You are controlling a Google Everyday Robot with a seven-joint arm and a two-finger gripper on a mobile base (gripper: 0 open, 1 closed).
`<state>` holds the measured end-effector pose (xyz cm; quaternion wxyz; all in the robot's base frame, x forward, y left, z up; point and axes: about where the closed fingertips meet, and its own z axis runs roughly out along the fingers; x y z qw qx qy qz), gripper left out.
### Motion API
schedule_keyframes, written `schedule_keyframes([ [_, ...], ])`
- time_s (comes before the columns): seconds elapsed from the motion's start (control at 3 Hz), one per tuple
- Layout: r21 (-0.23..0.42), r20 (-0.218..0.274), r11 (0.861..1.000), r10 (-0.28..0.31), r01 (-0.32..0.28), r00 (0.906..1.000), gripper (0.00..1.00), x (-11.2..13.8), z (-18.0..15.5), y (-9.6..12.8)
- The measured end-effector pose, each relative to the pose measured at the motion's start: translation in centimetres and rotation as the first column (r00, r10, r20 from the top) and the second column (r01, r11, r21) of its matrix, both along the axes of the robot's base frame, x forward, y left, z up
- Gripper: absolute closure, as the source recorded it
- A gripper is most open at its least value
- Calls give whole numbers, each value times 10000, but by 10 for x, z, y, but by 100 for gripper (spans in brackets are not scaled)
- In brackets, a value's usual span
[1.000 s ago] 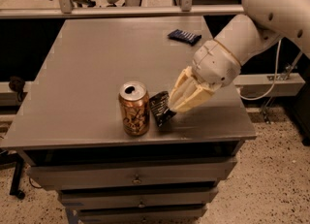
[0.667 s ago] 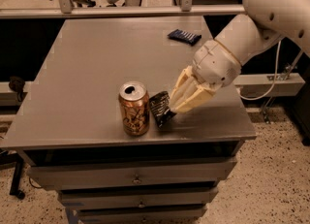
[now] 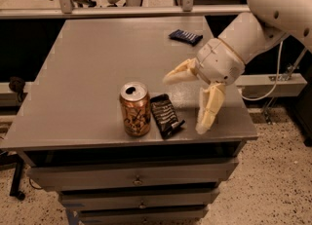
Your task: Move rxbar chocolate near orange can
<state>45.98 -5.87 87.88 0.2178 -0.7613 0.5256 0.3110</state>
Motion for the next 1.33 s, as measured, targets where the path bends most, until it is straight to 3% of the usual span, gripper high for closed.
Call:
schedule_keyframes([
  [0.33, -60, 164, 9997, -243, 244, 9996, 0, 7, 3, -6],
  [0.67, 45, 599, 9928, -1196, 1196, 9910, 0, 34, 14, -33],
  [1.0, 446, 1185, 9699, -2431, 2394, 9627, 0, 71, 34, -70],
  [1.33, 573, 1441, 9671, -2537, 2479, 9565, 0, 77, 43, -71],
])
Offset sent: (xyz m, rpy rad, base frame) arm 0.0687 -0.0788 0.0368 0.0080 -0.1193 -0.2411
